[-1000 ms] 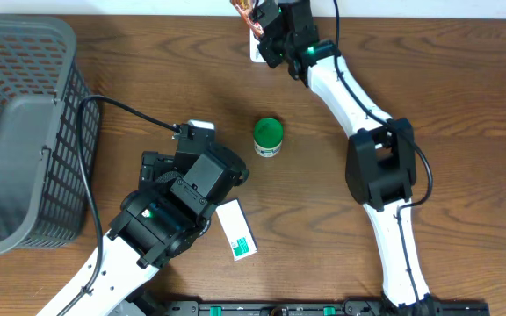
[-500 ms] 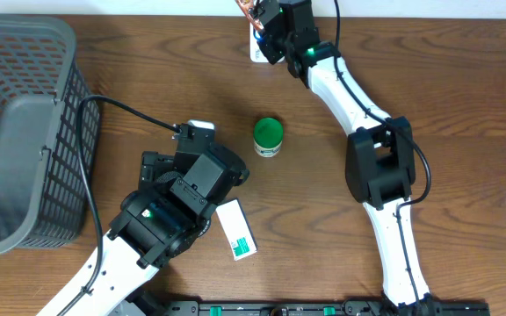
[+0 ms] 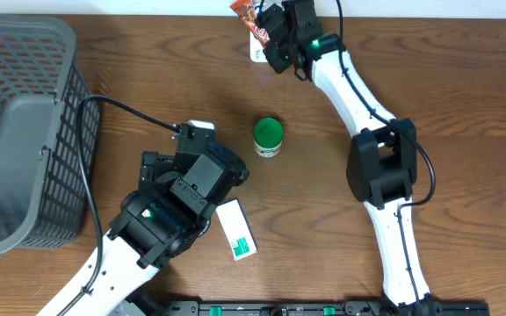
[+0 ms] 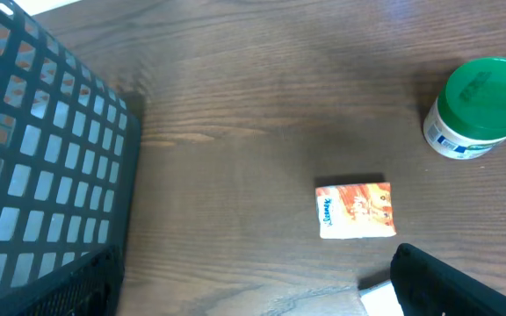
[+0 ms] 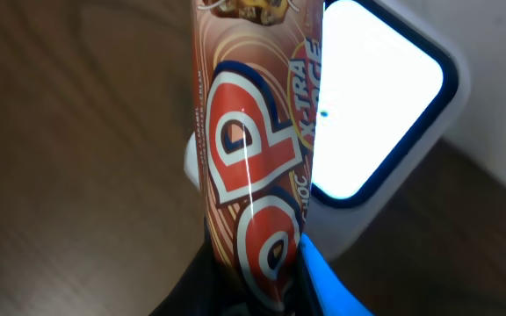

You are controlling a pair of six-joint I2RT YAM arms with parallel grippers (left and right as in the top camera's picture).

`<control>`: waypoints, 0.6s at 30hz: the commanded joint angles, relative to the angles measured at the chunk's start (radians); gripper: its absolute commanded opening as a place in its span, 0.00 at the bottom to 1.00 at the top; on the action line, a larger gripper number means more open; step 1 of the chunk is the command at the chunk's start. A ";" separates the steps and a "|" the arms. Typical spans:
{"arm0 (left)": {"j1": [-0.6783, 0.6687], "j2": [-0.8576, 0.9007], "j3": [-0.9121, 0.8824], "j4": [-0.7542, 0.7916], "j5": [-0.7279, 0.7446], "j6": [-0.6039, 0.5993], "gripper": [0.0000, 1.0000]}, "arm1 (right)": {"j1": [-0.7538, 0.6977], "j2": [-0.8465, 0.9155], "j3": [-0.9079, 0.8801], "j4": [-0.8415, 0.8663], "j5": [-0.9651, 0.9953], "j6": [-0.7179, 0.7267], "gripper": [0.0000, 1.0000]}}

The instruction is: Scan the item barcode

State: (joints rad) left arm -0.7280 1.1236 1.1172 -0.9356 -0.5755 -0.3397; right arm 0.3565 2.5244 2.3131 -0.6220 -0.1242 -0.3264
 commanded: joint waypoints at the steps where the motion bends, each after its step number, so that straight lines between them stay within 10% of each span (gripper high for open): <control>1: 0.003 -0.002 0.006 -0.003 -0.012 0.005 0.97 | -0.006 -0.027 0.105 -0.092 -0.050 -0.011 0.01; 18: 0.003 -0.002 0.006 -0.003 -0.012 0.005 0.97 | -0.100 -0.273 0.202 -1.030 0.209 0.537 0.01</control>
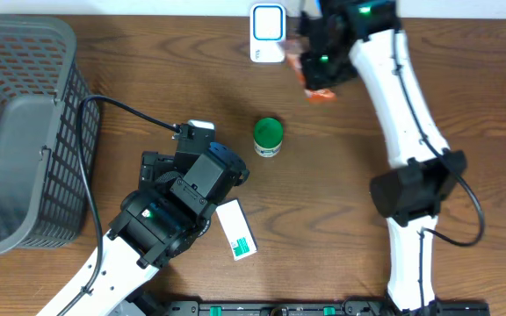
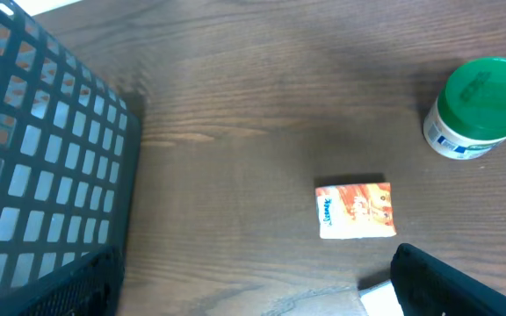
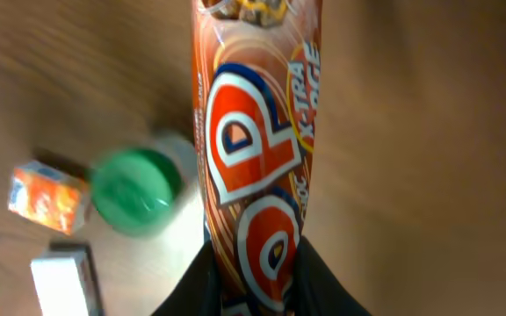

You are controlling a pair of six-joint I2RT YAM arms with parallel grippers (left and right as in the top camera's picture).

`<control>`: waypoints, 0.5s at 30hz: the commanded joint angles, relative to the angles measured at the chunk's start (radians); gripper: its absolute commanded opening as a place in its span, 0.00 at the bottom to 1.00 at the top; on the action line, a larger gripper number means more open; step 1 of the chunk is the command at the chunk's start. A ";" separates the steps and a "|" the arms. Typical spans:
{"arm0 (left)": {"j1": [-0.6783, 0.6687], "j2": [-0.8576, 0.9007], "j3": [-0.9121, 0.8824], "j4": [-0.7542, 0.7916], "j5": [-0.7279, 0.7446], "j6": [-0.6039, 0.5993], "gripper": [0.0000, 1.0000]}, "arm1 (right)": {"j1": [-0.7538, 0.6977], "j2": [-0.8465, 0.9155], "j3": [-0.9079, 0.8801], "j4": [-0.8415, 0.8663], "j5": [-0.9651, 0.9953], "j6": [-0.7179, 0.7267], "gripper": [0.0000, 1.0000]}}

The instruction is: Scan the item barcode

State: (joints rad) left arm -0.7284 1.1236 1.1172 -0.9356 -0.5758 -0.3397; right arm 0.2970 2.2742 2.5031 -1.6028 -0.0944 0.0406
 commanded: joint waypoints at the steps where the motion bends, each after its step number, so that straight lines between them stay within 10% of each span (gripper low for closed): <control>1: 0.003 -0.002 0.006 -0.003 -0.012 0.005 0.97 | -0.056 -0.023 0.012 -0.093 0.240 0.189 0.01; 15: 0.003 -0.002 0.006 -0.003 -0.012 0.005 0.97 | -0.471 -0.024 -0.192 -0.086 0.426 0.290 0.01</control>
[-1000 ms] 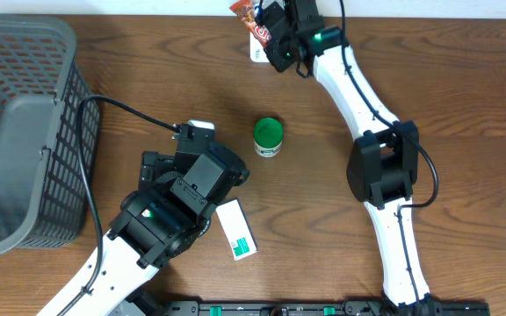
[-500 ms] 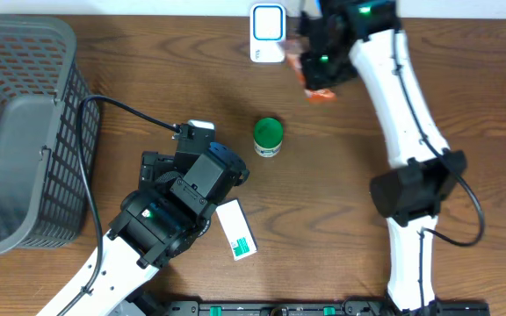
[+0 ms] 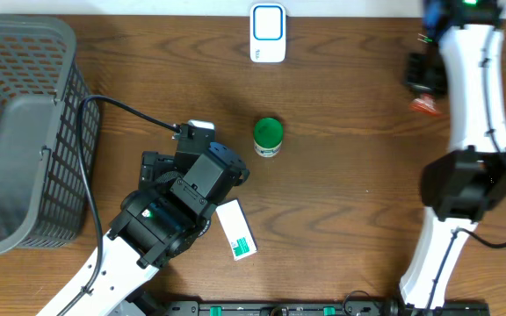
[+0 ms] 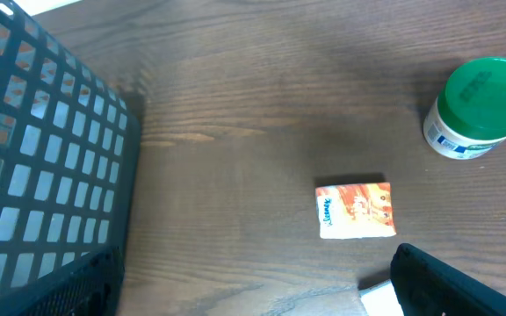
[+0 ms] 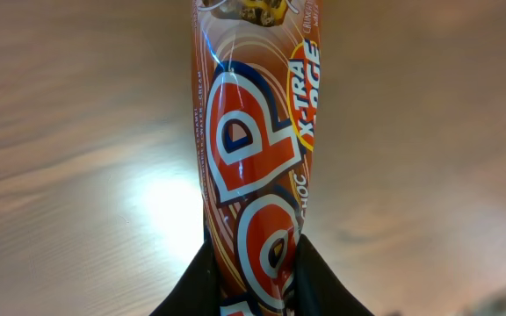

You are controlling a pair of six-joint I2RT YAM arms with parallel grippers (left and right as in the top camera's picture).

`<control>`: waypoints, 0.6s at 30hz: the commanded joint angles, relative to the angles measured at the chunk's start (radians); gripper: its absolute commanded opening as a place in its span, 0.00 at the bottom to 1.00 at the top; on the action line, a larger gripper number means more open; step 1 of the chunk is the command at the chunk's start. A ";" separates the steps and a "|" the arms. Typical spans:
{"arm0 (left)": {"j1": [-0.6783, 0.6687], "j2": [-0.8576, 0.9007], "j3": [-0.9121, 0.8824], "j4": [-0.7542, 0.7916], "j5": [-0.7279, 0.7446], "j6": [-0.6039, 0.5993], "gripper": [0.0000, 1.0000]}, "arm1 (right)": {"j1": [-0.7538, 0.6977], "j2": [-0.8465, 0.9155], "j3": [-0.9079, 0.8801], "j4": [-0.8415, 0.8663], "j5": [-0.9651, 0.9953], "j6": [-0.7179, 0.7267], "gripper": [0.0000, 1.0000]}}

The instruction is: Scan the item barcode

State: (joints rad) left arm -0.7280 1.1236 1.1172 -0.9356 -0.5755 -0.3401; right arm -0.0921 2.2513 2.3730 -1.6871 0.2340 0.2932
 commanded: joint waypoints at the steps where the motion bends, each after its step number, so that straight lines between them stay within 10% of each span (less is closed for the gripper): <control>1: 0.003 -0.002 0.006 -0.003 -0.012 0.005 0.97 | -0.114 -0.001 -0.094 0.003 0.135 0.054 0.01; 18: 0.003 -0.002 0.006 -0.003 -0.012 0.005 0.97 | -0.682 -0.001 -0.510 0.428 0.181 -0.028 0.02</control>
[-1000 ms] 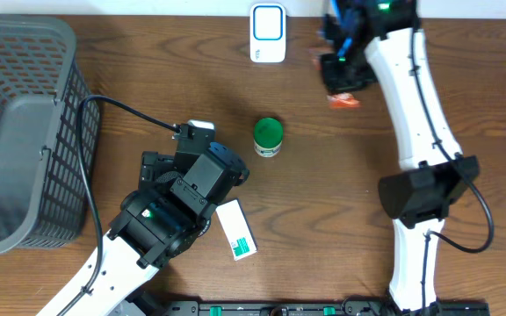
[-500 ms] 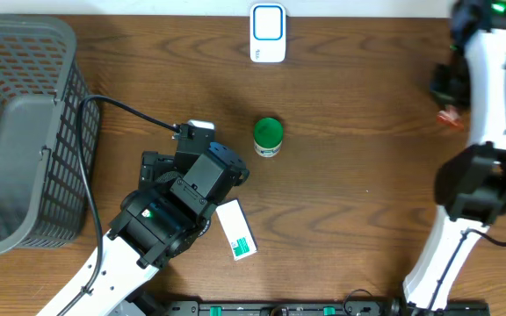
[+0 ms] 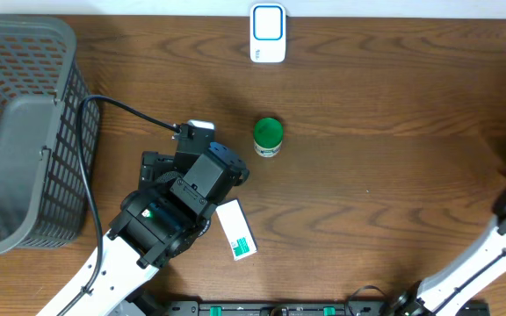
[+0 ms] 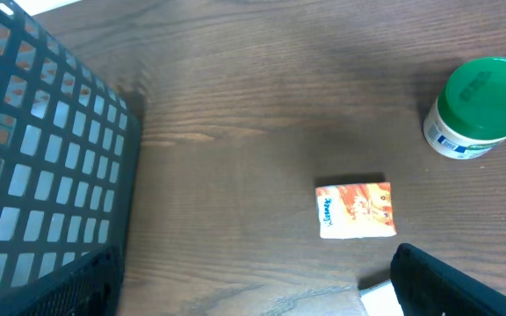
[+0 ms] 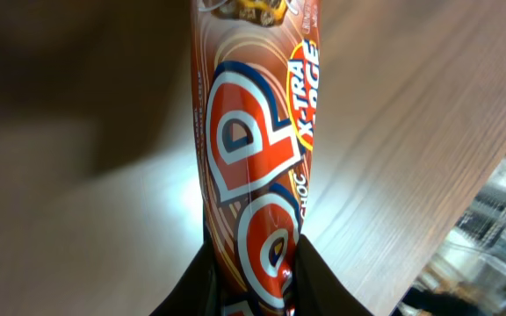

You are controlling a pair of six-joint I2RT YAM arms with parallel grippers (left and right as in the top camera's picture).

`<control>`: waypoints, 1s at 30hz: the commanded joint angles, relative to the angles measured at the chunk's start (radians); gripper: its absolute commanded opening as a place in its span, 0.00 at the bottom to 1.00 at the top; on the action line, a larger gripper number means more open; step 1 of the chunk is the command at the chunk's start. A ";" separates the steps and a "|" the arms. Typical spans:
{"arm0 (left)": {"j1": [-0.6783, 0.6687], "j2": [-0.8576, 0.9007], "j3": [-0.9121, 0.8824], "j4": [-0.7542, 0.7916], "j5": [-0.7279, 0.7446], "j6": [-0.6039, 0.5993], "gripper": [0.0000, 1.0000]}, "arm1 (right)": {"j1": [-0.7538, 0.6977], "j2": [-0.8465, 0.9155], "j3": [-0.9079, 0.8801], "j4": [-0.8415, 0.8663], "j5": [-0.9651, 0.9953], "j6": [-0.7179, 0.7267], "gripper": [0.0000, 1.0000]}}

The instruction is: Scan the item barcode

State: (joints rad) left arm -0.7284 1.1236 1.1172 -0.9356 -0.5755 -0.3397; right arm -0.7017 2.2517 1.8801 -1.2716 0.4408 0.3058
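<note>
A red-and-orange snack packet (image 5: 253,149) fills the right wrist view, and my right gripper (image 5: 253,285) is shut on its lower end, above the table near its right edge. Overhead, only a bit of the right arm shows at the right border; the packet is out of that view. The white scanner (image 3: 267,33) stands at the back middle. My left gripper (image 4: 253,285) hangs open over the table, with a small orange box (image 4: 357,211) just ahead of it.
A green-lidded jar (image 3: 268,137) stands mid-table. A white-and-green box (image 3: 236,230) lies beside the left arm (image 3: 169,215). A dark mesh basket (image 3: 20,132) takes up the left side. The table's right edge (image 5: 490,184) runs close to the packet.
My right gripper, still shut on the packet, has moved from the back right of the table to its right edge, almost out of the overhead view. The left arm is unchanged.
The packet was first held right at the scanner. Then it was to the scanner's right, over the table above the jar. Then it was at the far right of the table, and now it is at the right edge. The left arm stayed put throughout.
</note>
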 commanded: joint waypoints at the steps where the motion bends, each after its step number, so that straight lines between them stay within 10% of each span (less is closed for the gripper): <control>1: 0.003 -0.002 0.006 -0.003 -0.012 0.005 0.97 | -0.112 -0.002 -0.019 0.020 -0.100 -0.063 0.16; 3: 0.003 -0.002 0.006 -0.003 -0.012 0.005 0.97 | -0.178 -0.002 -0.017 0.026 -0.281 -0.156 0.89; 4: 0.003 -0.002 0.006 -0.003 -0.012 0.005 0.97 | -0.203 -0.002 -0.012 0.021 -0.335 -0.169 0.99; 15: 0.003 -0.002 0.006 -0.003 -0.012 0.005 0.97 | -0.137 -0.152 0.026 0.022 -0.478 -0.149 0.99; 30: 0.003 -0.002 0.006 -0.003 -0.012 0.005 0.97 | 0.529 -0.315 0.010 -0.045 -0.734 0.153 0.99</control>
State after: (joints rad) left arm -0.7280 1.1236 1.1172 -0.9352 -0.5755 -0.3397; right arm -0.3077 1.9194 1.9030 -1.3117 -0.2935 0.2943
